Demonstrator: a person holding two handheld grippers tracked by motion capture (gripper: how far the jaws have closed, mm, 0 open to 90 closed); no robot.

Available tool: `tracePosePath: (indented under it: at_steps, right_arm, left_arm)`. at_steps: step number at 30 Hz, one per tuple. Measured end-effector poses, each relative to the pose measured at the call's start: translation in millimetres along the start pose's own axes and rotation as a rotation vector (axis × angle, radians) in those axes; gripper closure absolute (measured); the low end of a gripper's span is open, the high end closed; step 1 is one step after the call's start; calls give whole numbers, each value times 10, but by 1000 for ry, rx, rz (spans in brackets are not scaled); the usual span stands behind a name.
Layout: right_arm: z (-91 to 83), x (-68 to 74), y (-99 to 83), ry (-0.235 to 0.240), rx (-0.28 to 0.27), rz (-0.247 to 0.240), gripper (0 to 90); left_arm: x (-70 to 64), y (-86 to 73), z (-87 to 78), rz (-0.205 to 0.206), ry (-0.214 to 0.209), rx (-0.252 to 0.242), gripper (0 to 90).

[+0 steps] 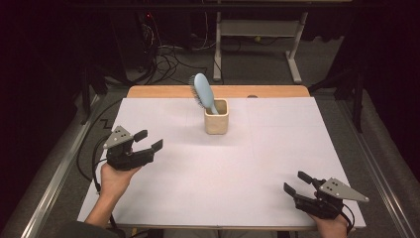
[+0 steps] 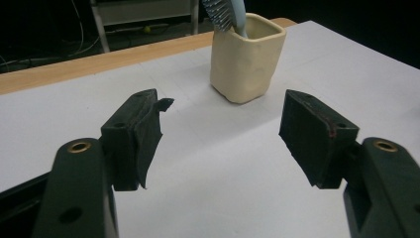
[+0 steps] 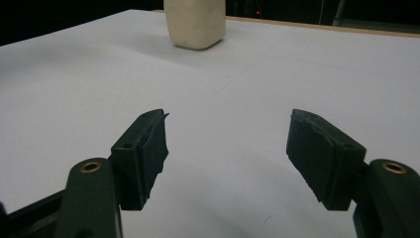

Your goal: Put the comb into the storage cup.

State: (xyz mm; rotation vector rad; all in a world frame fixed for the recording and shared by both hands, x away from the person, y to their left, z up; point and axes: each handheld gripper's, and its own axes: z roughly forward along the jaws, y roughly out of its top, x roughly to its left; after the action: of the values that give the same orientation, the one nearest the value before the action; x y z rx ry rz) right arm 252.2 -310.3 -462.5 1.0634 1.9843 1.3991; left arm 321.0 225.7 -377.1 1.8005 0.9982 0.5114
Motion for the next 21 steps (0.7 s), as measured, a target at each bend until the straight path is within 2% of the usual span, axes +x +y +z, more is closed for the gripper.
tracePosePath:
  at_steps: [6, 21]
  right_arm:
    - [-1, 1, 1, 1, 2, 0, 323]
    - [-3, 0, 0, 6, 0, 5, 324]
  left_arm:
    - [4, -51, -35, 2, 16, -4, 327]
    - [-15, -108, -113, 0, 16, -14, 327]
